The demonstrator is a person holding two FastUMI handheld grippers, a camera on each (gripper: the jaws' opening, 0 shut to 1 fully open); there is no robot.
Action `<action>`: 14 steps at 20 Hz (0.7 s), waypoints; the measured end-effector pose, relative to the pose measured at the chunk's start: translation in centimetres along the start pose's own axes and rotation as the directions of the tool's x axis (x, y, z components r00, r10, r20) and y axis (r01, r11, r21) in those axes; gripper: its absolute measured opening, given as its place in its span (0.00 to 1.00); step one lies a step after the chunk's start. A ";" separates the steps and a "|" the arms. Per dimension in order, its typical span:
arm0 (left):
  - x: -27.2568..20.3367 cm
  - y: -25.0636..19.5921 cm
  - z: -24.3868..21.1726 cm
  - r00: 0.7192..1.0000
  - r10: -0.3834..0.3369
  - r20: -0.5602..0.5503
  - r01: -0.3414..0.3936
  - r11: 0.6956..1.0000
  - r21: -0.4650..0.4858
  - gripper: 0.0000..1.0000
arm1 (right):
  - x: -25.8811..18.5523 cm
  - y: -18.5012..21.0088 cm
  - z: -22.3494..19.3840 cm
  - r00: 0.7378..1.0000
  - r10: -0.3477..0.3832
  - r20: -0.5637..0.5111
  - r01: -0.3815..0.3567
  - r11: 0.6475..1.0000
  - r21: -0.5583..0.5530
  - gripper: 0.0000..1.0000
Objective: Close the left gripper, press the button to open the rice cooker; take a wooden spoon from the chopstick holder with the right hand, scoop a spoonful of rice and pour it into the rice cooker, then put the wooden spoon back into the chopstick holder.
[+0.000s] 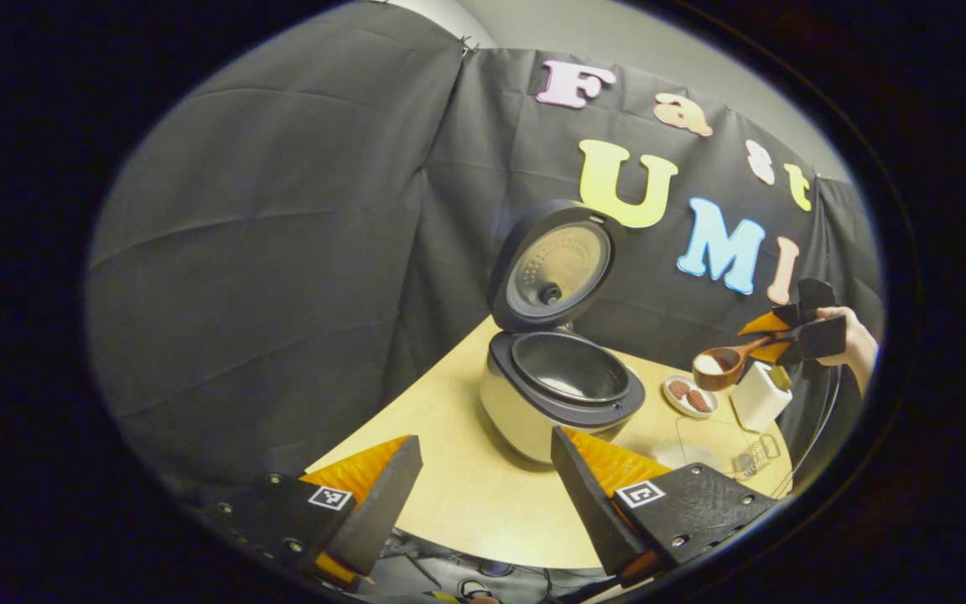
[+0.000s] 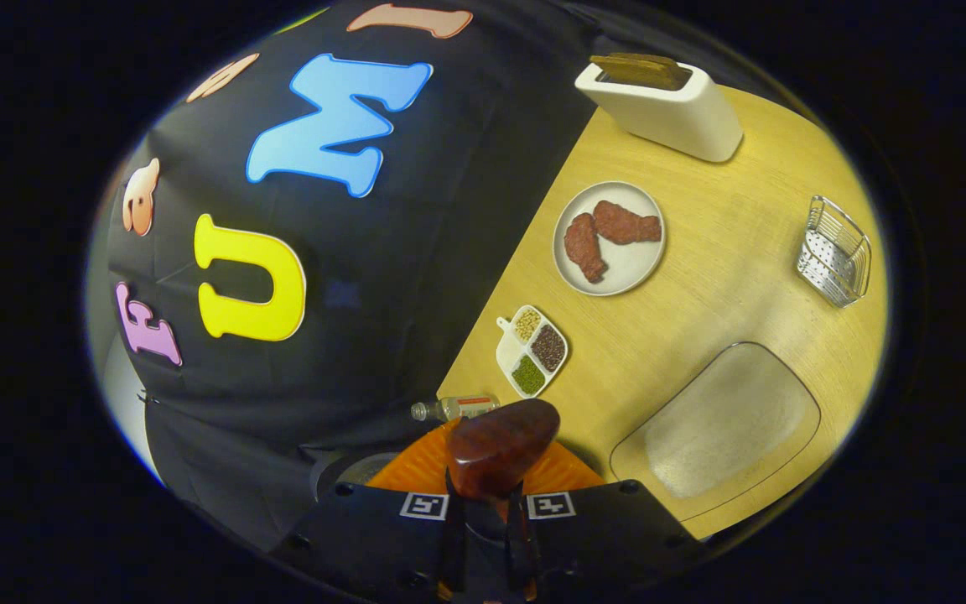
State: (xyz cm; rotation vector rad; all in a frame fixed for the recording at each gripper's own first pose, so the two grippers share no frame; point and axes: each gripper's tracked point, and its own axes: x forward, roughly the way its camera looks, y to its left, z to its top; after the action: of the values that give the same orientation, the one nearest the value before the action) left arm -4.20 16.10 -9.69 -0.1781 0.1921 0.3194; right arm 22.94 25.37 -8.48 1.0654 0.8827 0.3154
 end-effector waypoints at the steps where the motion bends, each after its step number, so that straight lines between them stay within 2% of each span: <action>1: 0.0 0.1 -0.1 1.000 0.005 0.001 -0.005 1.000 -0.002 0.98 | 0.7 1.0 -0.7 1.000 0.008 -0.019 -0.008 1.000 -0.012 0.20; 4: 0.9 1.0 0.3 1.000 0.024 0.005 -0.024 1.000 -0.012 0.98 | 2.9 3.6 -2.4 0.998 0.019 -0.057 -0.021 0.999 -0.042 0.20; 5: 1.1 1.3 0.5 1.000 0.030 0.007 -0.030 0.999 -0.018 0.98 | 3.6 4.6 -3.1 0.997 0.022 -0.072 -0.026 0.998 -0.057 0.16; 6: 1.3 1.7 0.6 0.999 0.038 0.008 -0.038 0.999 -0.024 0.98 | 4.3 5.4 -3.8 0.995 0.024 -0.092 -0.032 0.996 -0.082 0.20; 7: 1.3 2.1 0.7 0.999 0.047 0.009 -0.047 0.998 -0.029 0.98 | 5.0 6.4 -4.8 0.993 0.025 -0.111 -0.038 0.993 -0.115 0.16; 9: 1.4 3.1 0.8 0.998 0.068 0.007 -0.068 0.997 -0.039 0.98 | 6.6 7.9 -6.3 0.991 0.024 -0.135 -0.049 0.980 -0.191 0.19; 14: 1.9 5.1 0.2 0.993 0.117 -0.014 -0.118 0.991 -0.068 0.98 | 10.1 10.4 -10.3 0.985 0.006 -0.174 -0.070 0.929 -0.363 0.20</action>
State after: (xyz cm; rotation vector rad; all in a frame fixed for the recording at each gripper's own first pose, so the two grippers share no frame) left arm -4.04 21.44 -10.66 -0.2365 0.2019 0.4425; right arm 23.31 43.03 -6.36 0.7126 0.9122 0.5884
